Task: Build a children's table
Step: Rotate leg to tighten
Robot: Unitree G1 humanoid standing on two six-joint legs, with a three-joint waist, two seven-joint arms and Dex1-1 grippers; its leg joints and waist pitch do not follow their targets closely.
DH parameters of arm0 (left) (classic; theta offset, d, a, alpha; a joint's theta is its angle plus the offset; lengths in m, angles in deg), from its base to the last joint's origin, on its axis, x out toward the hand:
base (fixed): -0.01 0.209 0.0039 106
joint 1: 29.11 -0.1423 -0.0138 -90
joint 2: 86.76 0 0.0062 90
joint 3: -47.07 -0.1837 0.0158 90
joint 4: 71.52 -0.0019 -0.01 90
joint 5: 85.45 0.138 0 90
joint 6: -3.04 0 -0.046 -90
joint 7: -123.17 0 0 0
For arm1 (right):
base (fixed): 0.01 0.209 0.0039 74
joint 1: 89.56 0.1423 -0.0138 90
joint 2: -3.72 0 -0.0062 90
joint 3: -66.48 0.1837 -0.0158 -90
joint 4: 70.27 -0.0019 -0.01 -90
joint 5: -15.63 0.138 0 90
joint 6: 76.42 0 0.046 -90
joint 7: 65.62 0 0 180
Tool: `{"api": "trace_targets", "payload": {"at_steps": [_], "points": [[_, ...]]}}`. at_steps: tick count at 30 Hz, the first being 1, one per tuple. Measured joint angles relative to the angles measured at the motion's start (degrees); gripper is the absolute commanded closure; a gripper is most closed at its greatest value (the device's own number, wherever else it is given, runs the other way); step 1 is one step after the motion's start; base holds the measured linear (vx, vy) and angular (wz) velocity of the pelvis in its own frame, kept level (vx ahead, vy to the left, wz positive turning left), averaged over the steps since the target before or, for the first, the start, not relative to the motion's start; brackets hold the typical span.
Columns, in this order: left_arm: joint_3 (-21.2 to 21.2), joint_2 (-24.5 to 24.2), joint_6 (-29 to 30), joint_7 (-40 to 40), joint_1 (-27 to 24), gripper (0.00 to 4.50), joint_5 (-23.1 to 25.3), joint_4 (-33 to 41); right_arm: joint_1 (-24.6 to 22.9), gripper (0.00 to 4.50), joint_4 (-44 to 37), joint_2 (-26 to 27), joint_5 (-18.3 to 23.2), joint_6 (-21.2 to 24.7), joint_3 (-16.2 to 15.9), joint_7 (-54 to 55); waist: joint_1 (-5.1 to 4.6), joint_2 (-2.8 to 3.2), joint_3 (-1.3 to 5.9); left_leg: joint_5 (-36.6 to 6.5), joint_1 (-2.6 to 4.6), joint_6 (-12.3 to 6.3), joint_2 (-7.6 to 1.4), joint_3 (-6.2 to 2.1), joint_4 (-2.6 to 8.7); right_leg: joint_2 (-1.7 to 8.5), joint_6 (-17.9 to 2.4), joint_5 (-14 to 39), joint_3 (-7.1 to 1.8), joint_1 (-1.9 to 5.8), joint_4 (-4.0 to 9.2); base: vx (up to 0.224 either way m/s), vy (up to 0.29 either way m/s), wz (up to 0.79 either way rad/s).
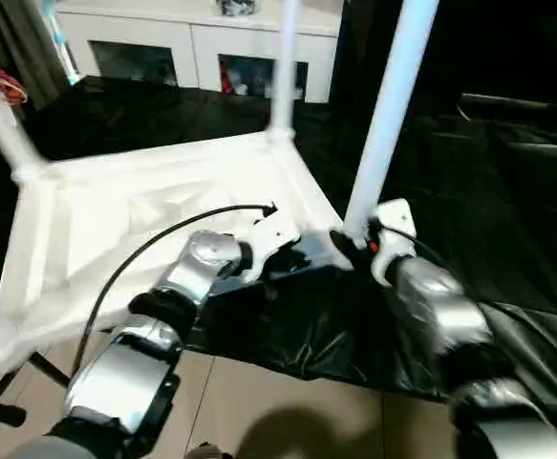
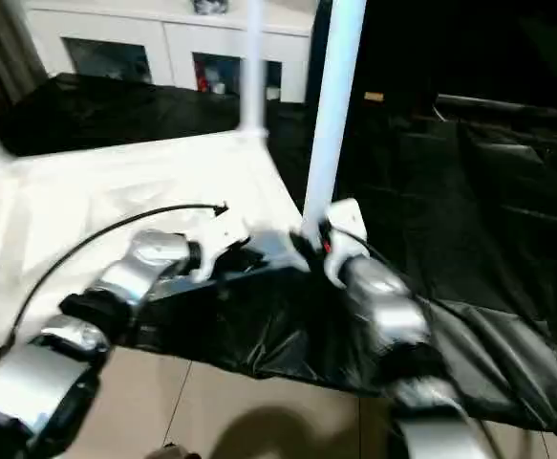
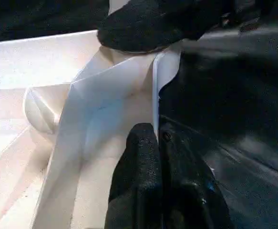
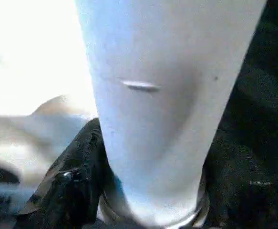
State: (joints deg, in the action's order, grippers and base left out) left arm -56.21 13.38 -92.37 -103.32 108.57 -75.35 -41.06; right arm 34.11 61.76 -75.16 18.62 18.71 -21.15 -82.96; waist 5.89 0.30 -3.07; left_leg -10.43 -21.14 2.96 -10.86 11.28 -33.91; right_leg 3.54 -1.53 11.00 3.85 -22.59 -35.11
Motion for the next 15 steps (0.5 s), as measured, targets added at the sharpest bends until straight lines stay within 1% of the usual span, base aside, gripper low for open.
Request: {"api": "trace_targets", "payload": {"at_steps": [1, 2, 4, 5, 6, 7, 8, 9, 10, 12, 13, 15], "points": [[0.0, 0.1, 0.0, 0.5, 0.0, 4.50, 0.1, 0.0, 0.3, 1.93, 0.8, 0.4, -0.2, -0.7, 0.2, 1.0, 0.02, 0.00, 0.00, 0.0, -0.01, 0.00, 0.00, 0.00, 0.01, 0.00, 0.0, 0.1, 0.00, 0.00, 0.02, 0.000, 0.000, 0.00], [0.0, 0.2, 0.0, 0.7, 0.1, 4.50, 0.2, 0.0, 0.5, 1.58, 1.2, 0.7, -0.3, -1.3, 0.4, 1.7, 0.02, 0.00, 0.00, 0.0, -0.01, 0.00, 0.00, 0.00, 0.01, 0.00, 0.0, 0.1, 0.00, 0.00, 0.02, 0.000, 0.000, 0.00], [0.0, 0.3, 0.0, 0.7, 0.2, 4.50, 0.3, 0.0, 0.6, 1.23, 1.8, 1.0, -0.7, -2.2, 0.6, 2.0, 0.02, 0.00, 0.00, 0.0, -0.04, -0.02, 0.00, 0.01, 0.03, 0.00, 0.0, 0.1, 0.01, 0.00, 0.09, 0.000, 0.000, 0.00], [0.0, 0.3, 0.0, 0.7, 0.2, 4.50, 0.3, 0.0, 0.6, 1.23, 1.9, 1.2, -0.9, -2.4, 0.6, 2.0, 0.01, 0.00, 0.00, 0.0, -0.04, -0.02, 0.00, 0.01, 0.03, 0.00, 0.0, 0.1, 0.00, 0.00, 0.09, 0.000, 0.000, 0.00], [0.0, 0.3, 0.0, 0.8, 0.2, 4.50, 0.3, 0.0, 0.6, 1.10, 2.0, 1.2, -0.9, -2.6, 0.6, 1.9, -0.01, 0.00, 0.00, 0.0, -0.04, -0.02, 0.00, 0.02, 0.03, 0.00, 0.0, 0.1, 0.00, 0.00, 0.09, 0.000, 0.000, 0.00], [0.0, 0.2, 0.0, 0.6, 0.2, 4.50, 0.3, 0.0, 0.6, 1.10, 2.1, 1.2, -0.9, -2.8, 0.6, 1.6, -0.03, 0.00, 0.00, 0.0, -0.03, -0.02, 0.00, 0.02, 0.03, 0.00, 0.0, 0.1, 0.00, 0.01, 0.09, 0.000, 0.000, 0.00], [0.0, 0.1, -0.1, 0.3, 0.2, 4.50, 0.3, 0.0, 0.6, 0.87, 2.1, 0.9, -0.8, -2.8, 0.6, 0.5, -0.05, -0.01, 0.00, 0.0, -0.03, -0.02, 0.00, 0.02, 0.03, 0.00, 0.0, 0.1, 0.00, 0.00, 0.08, 0.000, 0.000, 0.00], [0.0, 0.0, -0.1, 0.0, 0.2, 4.50, 0.3, 0.0, 0.6, 0.87, 2.1, 0.6, -0.8, -2.9, 0.6, -0.7, -0.08, -0.01, 0.00, 0.0, -0.03, -0.02, 0.00, 0.02, 0.03, 0.00, 0.0, 0.1, 0.00, 0.00, 0.08, 0.000, 0.000, 0.00], [0.0, -0.4, -0.4, -0.7, 0.2, 4.50, 0.3, 0.0, 0.4, 0.78, 2.1, -0.2, -0.8, -3.1, 0.2, -3.0, -0.10, -0.01, -0.01, 0.0, -0.03, -0.02, -0.01, 0.02, 0.03, 0.00, 0.0, 0.1, 0.00, 0.00, 0.07, 0.000, 0.000, 0.00], [-0.1, -1.0, -0.9, -2.1, 0.1, 4.50, 0.2, 0.0, 0.2, 0.78, 2.0, -1.4, -0.9, -3.3, -0.7, -6.5, -0.12, -0.01, -0.01, 0.0, -0.04, -0.02, -0.01, 0.02, 0.03, -0.01, 0.0, 0.1, 0.00, -0.01, 0.08, 0.000, 0.000, 0.00], [-0.1, -1.6, -1.5, -3.4, 0.0, 4.50, 0.1, 0.2, -0.2, 0.62, 1.3, -2.9, -0.9, -3.3, -1.5, -9.8, -0.14, -0.03, -0.02, 0.0, -0.05, -0.02, -0.02, 0.03, 0.05, -0.02, 0.0, 0.1, 0.00, -0.02, 0.10, 0.000, 0.000, 0.00], [-0.1, -2.4, -2.4, -5.1, -0.4, 4.50, -0.3, 0.5, -0.7, 0.62, 0.6, -4.3, -0.8, -3.3, -2.4, -13.7, -0.19, -0.03, -0.02, 0.0, -0.07, -0.03, -0.04, 0.03, 0.05, -0.04, 0.0, 0.1, 0.01, -0.06, 0.08, 0.000, 0.000, 0.00]]}}
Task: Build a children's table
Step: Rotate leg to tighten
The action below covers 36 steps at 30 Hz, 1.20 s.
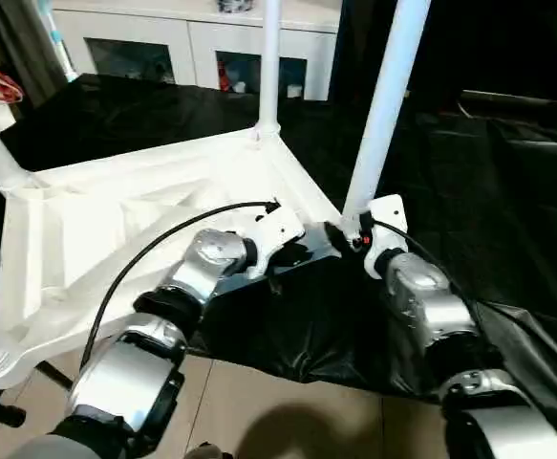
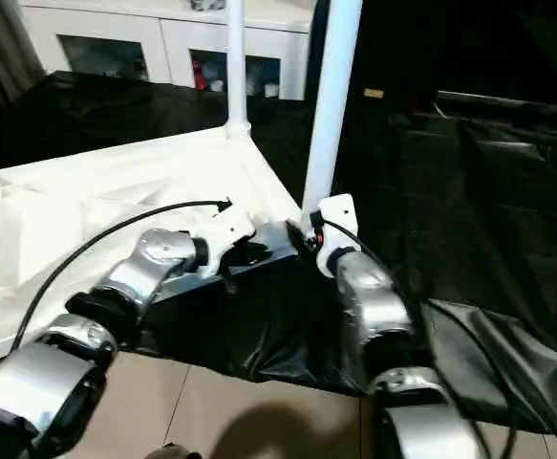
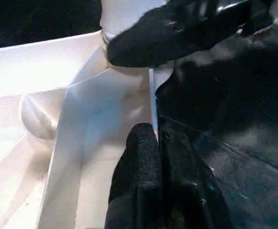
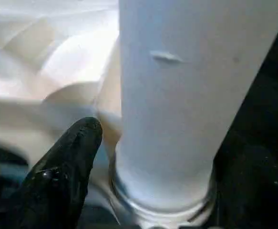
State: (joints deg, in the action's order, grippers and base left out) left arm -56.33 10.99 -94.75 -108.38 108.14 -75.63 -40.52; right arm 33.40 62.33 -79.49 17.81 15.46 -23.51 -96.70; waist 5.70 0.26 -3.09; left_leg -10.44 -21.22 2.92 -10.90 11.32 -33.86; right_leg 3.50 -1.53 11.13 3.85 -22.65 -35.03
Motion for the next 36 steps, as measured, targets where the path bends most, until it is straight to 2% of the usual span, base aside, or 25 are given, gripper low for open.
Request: {"api": "trace_targets", "payload": {"at_steps": [5, 11, 15, 16, 23, 24, 30, 36], "points": [[-0.1, -2.4, -2.0, -7.0, -1.7, 4.50, -1.4, 1.8, -2.1, 0.62, -3.3, -4.5, 0.9, 0.6, -2.6, -12.2, 0.36, 0.00, 0.00, 0.0, -0.03, 0.00, -0.04, 0.01, -0.03, -0.01, 0.0, 0.0, 0.01, -0.04, -0.07, 0.000, 0.000, 0.00], [-0.5, -4.6, -4.0, -16.1, -2.3, 4.50, -3.0, 2.5, -4.4, 0.62, -7.7, -9.3, 2.9, 0.9, -5.7, -26.7, 1.46, -0.02, -0.02, 0.0, -0.06, 0.00, -0.04, 0.05, -0.07, 0.01, 0.0, 0.0, 0.01, -0.03, -0.09, 0.000, 0.000, 0.00], [-0.8, -5.5, -4.9, -19.5, -2.3, 4.50, -3.5, 2.6, -5.6, 0.62, -10.7, -11.6, 3.4, 1.6, -7.2, -31.6, 2.02, -0.03, -0.02, 0.0, -0.08, 0.00, -0.04, 0.05, -0.09, 0.02, 0.0, 0.0, 0.01, -0.05, -0.08, 0.000, 0.000, 0.00], [-1.0, -5.8, -5.1, -20.5, -2.3, 4.50, -3.5, 2.6, -6.1, 0.76, -11.7, -12.4, 3.6, 1.9, -7.6, -33.1, 2.33, -0.04, -0.02, 0.0, -0.08, 0.00, -0.06, 0.05, -0.09, 0.01, 0.0, 0.0, 0.01, -0.06, -0.09, 0.000, 0.000, 0.00], [-1.0, -7.3, -5.2, -25.7, -2.3, 4.50, -3.9, 3.0, -7.8, 1.18, -15.6, -13.7, 4.5, 4.0, -8.5, -37.1, 2.62, -0.08, -0.05, 0.0, -0.19, 0.00, -0.06, 0.06, -0.10, 0.01, 0.0, 0.0, 0.01, -0.17, -0.07, 0.000, 0.000, 0.00], [-1.1, -7.4, -5.2, -25.9, -2.3, 4.50, -3.9, 3.0, -7.8, 1.36, -15.7, -13.7, 4.5, 4.2, -8.5, -37.5, 2.63, -0.08, -0.05, 0.0, -0.19, 0.00, -0.06, 0.06, -0.10, 0.01, 0.0, 0.0, 0.01, -0.17, -0.07, 0.000, 0.000, 0.00], [-1.1, -8.4, -5.5, -28.4, -2.4, 4.50, -4.1, 3.0, -8.5, 1.80, -17.8, -14.4, 4.9, 5.5, -9.4, -38.3, 2.63, -0.10, -0.06, 0.0, -0.20, 0.00, -0.06, 0.06, -0.10, 0.01, 0.0, 0.0, 0.02, -0.19, -0.07, 0.000, 0.000, 0.00], [-1.1, -9.1, -5.2, -30.2, -2.5, 4.50, -4.1, 3.6, -9.4, 1.92, -19.7, -14.5, 4.9, 6.7, -9.6, -39.1, 2.64, -0.16, -0.09, 0.0, -0.21, 0.00, -0.06, 0.07, -0.10, 0.01, 0.0, 0.0, 0.02, -0.19, -0.07, 0.000, 0.000, 0.00]]}}
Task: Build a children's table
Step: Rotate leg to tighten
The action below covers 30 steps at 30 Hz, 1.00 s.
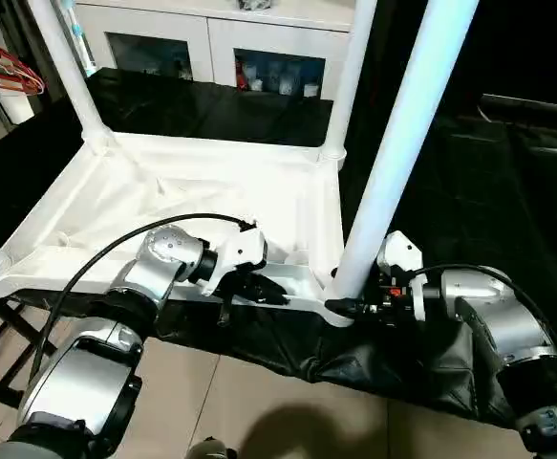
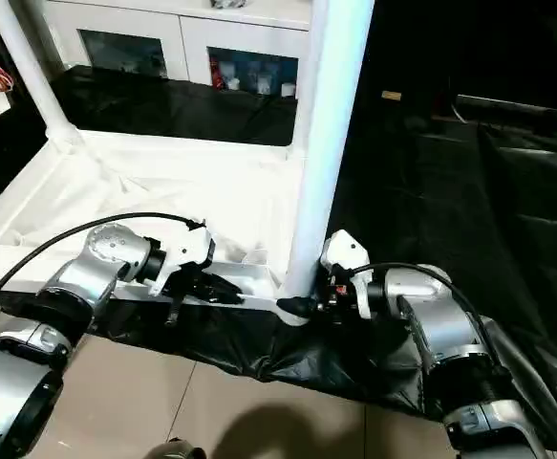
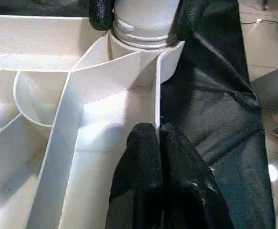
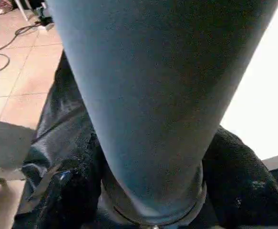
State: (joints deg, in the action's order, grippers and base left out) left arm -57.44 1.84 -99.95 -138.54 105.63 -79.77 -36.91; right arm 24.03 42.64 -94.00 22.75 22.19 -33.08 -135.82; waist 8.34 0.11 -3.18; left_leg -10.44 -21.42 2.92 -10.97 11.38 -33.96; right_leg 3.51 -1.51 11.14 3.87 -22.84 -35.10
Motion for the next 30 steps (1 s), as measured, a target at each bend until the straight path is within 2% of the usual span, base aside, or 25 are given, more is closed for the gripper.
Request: {"api": "trace_targets", "payload": {"at_steps": [4, 8, 13, 19, 25, 26, 28, 30], "points": [[0.0, 0.1, 0.1, 0.1, -0.2, 4.50, 0.1, 0.2, -1.2, 1.93, -0.2, 1.6, 0.7, -0.2, 0.6, 1.5, -0.05, -0.07, 0.04, 0.0, 0.03, 0.00, -0.01, 0.00, 0.00, -0.01, 0.0, 0.0, 0.00, 0.01, -0.02, 0.000, 0.000, 0.00], [0.1, 0.4, 0.5, 6.2, 0.0, 4.50, 1.2, -0.2, -1.3, 1.93, 2.6, 5.6, 0.7, -0.9, 3.7, 10.1, -0.45, -0.07, 0.04, 0.0, 0.21, 0.03, -0.01, 0.00, 0.00, 0.00, -0.1, -0.1, -0.01, 0.08, -0.13, 0.000, 0.000, 0.00], [0.9, 4.1, 3.6, 17.2, 1.3, 4.50, 2.9, -1.9, 1.4, 1.94, 8.1, 11.5, -1.1, -2.0, 7.7, 27.2, -1.87, -0.06, 0.04, 0.0, 0.36, 0.12, 0.01, -0.02, 0.02, 0.01, 0.0, -0.2, -0.01, 0.14, -0.05, 0.000, 0.000, 0.00], [1.2, 8.4, 6.4, 28.1, 2.4, 4.50, 4.3, -3.3, 4.8, 1.94, 12.8, 17.8, -3.0, -2.4, 11.3, 44.5, -2.07, -0.04, 0.07, 0.0, 0.37, 0.13, 0.01, -0.03, 0.08, 0.00, -0.2, -0.3, -0.01, 0.15, -0.04, 0.000, 0.000, 0.00], [1.6, 11.1, 8.1, 35.0, 2.6, 4.50, 5.4, -3.4, 7.9, 1.94, 17.7, 21.3, -4.5, -5.0, 12.7, 55.7, -1.96, -0.01, 0.10, 0.1, 0.35, 0.13, 0.07, -0.01, 0.08, 0.04, -0.2, -0.3, -0.03, 0.19, 0.08, 0.000, 0.000, 0.00], [1.6, 11.1, 8.1, 35.1, 2.6, 4.50, 5.4, -3.4, 7.9, 1.59, 17.9, 21.4, -4.5, -5.3, 12.8, 55.9, -1.96, -0.01, 0.10, 0.1, 0.35, 0.12, 0.08, -0.01, 0.08, 0.04, -0.2, -0.3, -0.04, 0.19, 0.09, 0.000, 0.000, 0.00], [1.6, 11.1, 8.1, 35.1, 2.6, 4.50, 5.3, -3.4, 8.0, 1.59, 18.4, 21.5, -4.5, -6.0, 13.0, 55.8, -1.95, -0.01, 0.10, 0.0, 0.35, 0.12, 0.08, -0.01, 0.08, 0.04, -0.2, -0.3, -0.04, 0.19, 0.09, 0.000, 0.000, 0.00], [1.7, 11.1, 8.1, 35.0, 2.6, 4.50, 5.3, -3.4, 8.0, 1.18, 18.7, 21.5, -4.4, -6.7, 13.3, 55.2, -1.95, -0.01, 0.10, 0.1, 0.34, 0.12, 0.08, -0.01, 0.08, 0.04, -0.2, -0.3, -0.04, 0.19, 0.09, 0.000, 0.000, 0.00]]}}
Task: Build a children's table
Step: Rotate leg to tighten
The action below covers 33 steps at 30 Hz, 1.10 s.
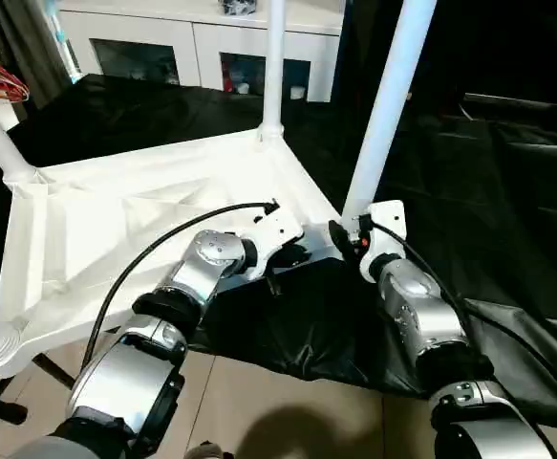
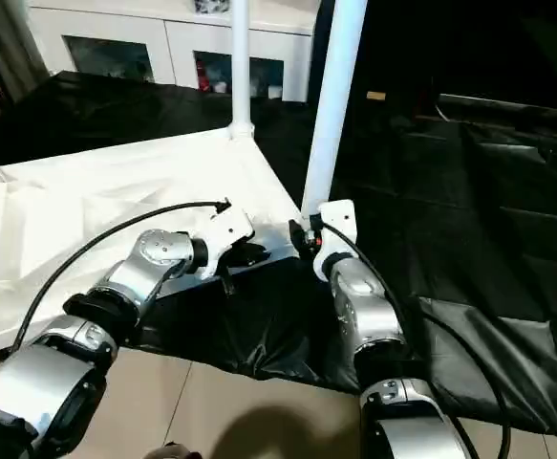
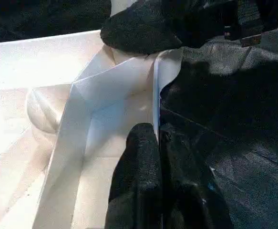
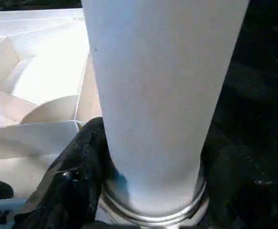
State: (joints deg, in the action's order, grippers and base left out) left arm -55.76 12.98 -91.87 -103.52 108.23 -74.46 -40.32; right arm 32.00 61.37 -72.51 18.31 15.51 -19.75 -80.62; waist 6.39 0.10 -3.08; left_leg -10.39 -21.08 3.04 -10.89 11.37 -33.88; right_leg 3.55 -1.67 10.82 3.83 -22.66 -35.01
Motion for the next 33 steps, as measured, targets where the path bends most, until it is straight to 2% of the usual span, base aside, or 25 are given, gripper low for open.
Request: {"api": "trace_targets", "payload": {"at_steps": [4, 10, 16, 19, 24, 25, 30, 33], "points": [[0.0, -1.0, -0.4, -1.5, -0.3, 4.50, -0.1, 0.6, 0.0, 1.17, 1.0, -2.2, -1.3, -2.2, -2.2, -4.7, -0.16, -0.01, 0.00, 0.0, -0.03, 0.00, -0.01, 0.00, 0.00, -0.01, 0.0, 0.0, 0.00, -0.03, 0.01, 0.000, 0.000, 0.00], [0.0, -3.7, -1.8, -7.4, -2.1, 4.50, -1.6, 3.5, 0.1, 1.17, 1.7, -6.0, -0.9, -4.1, -3.7, -15.2, -0.51, 0.00, -0.01, 0.0, -0.14, -0.01, -0.06, 0.00, 0.07, -0.06, 0.1, 0.1, 0.01, -0.23, 0.00, 0.000, 0.000, 0.00], [-0.6, -6.0, -3.1, -15.4, -3.0, 4.50, -3.4, 4.8, 0.1, 1.17, 1.8, -10.8, 0.1, -4.9, -6.3, -29.4, 0.12, -0.02, -0.03, 0.0, -0.21, -0.02, -0.08, 0.01, 0.02, -0.06, 0.0, 0.1, 0.03, -0.26, -0.03, 0.000, 0.000, 0.00], [-0.7, -8.0, -3.2, -20.2, -3.2, 4.50, -4.1, 5.3, -0.2, 1.17, 0.3, -13.7, 2.1, -3.5, -7.8, -39.1, 0.28, -0.11, -0.08, 0.0, -0.22, -0.03, -0.09, 0.01, -0.01, -0.06, 0.0, 0.1, 0.04, -0.25, -0.06, 0.000, 0.000, 0.00], [-0.8, -9.6, -3.3, -25.8, -3.9, 4.50, -5.2, 6.4, -1.3, 1.17, -2.7, -15.8, 3.9, -1.3, -9.4, -48.3, 0.59, -0.12, -0.08, 0.0, -0.26, -0.03, -0.09, 0.01, -0.02, -0.06, 0.0, 0.1, 0.05, -0.26, -0.04, 0.000, 0.000, 0.00], [-0.8, -10.1, -3.3, -27.1, -4.0, 4.50, -5.6, 6.4, -1.8, 1.43, -3.6, -16.4, 4.0, -1.0, -10.0, -50.2, 0.73, -0.12, -0.09, 0.0, -0.27, -0.04, -0.10, 0.01, -0.02, -0.06, 0.0, 0.1, 0.05, -0.27, -0.03, 0.000, 0.000, 0.00], [-1.4, -11.1, -4.0, -31.2, -4.0, 4.50, -5.8, 6.5, -3.0, 1.68, -7.1, -18.1, 4.6, 1.2, -11.6, -55.4, 1.67, -0.12, -0.09, 0.0, -0.26, -0.05, -0.10, 0.02, -0.02, -0.05, 0.0, 0.1, 0.05, -0.27, -0.03, 0.000, 0.000, 0.00], [-1.6, -11.5, -4.1, -32.5, -4.0, 4.50, -5.9, 6.5, -3.5, 1.89, -8.0, -18.1, 4.6, 1.7, -11.9, -56.4, 1.80, -0.11, -0.08, 0.0, -0.23, -0.04, -0.10, 0.02, -0.02, -0.05, 0.0, 0.1, 0.05, -0.26, -0.05, 0.000, 0.000, 0.00]]}}
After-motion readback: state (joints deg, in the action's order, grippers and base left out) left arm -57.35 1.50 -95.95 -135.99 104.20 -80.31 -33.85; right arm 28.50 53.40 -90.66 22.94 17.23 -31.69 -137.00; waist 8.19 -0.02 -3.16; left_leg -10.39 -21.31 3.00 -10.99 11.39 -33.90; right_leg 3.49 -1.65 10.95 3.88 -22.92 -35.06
